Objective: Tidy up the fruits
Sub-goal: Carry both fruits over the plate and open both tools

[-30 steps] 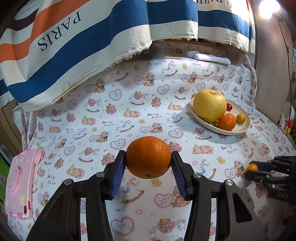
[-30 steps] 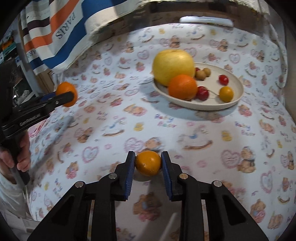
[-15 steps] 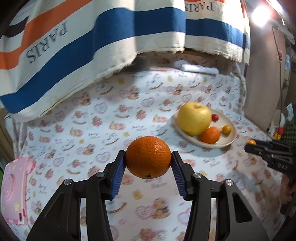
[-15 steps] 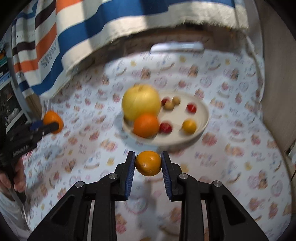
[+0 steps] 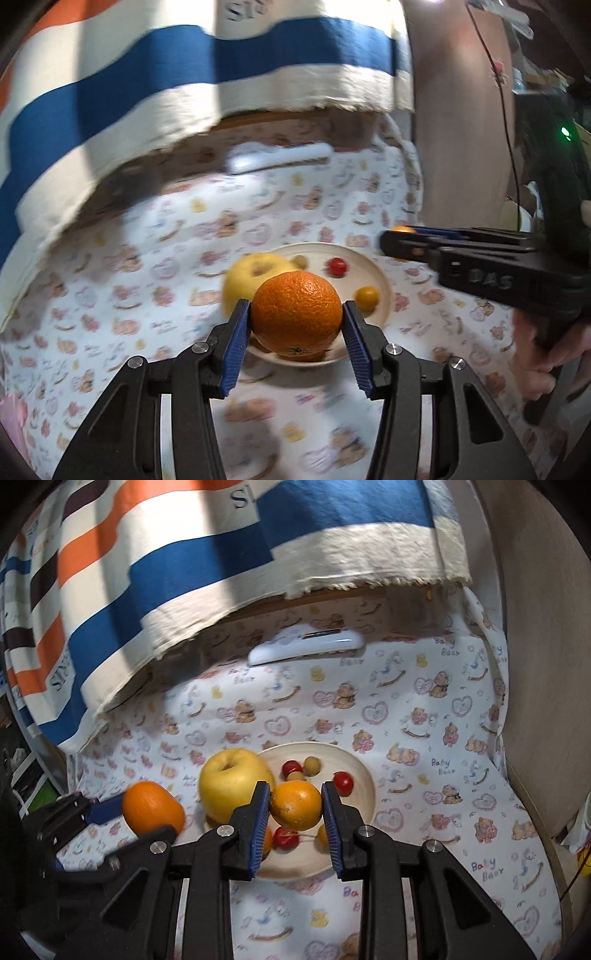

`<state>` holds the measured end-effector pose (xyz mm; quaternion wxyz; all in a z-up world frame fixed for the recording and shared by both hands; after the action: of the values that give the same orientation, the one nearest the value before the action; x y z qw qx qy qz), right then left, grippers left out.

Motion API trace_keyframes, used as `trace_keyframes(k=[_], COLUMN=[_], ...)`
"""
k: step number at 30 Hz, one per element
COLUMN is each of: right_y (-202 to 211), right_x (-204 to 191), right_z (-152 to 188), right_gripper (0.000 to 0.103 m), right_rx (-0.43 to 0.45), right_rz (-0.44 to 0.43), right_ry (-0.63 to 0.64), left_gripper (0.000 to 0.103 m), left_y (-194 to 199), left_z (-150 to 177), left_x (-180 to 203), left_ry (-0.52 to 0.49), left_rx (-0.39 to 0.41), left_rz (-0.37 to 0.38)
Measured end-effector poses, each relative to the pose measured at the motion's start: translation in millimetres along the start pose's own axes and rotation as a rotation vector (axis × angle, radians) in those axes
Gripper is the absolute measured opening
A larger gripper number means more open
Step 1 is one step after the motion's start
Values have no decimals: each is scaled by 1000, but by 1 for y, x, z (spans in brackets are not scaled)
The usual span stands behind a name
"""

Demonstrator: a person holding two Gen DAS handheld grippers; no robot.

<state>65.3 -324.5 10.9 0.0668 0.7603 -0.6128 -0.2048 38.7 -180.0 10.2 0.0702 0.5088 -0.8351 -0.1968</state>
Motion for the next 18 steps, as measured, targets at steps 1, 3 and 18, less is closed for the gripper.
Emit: trace_keyframes(k=[1, 3, 18], right_y=[-2, -5, -41], right_x=[4, 17, 51], right_z=[0, 2, 29], right_gripper=[30, 30, 30], right_rx=[-3, -3, -146], right_rz=[-1, 2, -1], right_ry=[-12, -47, -131], left_gripper=[48, 48, 48], left_y=[-5, -13, -57], left_z=[0, 0, 14], left_x=[5, 16, 39], left_ry=[-11, -26, -30], left_rx=[-7, -19, -94], left_rz=[6, 19, 46])
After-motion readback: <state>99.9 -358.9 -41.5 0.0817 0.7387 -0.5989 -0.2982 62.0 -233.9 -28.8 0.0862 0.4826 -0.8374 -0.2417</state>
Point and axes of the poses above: each gripper's, at about its wrist camera, not at the fingertips, and y roughly against the way its jaws point, x to its right, z to its underside, the point moved 3 cm from there along -y, roughly the way its jaws point, and after that the axes turned 10 degrees about x, right-handed, at the moved point
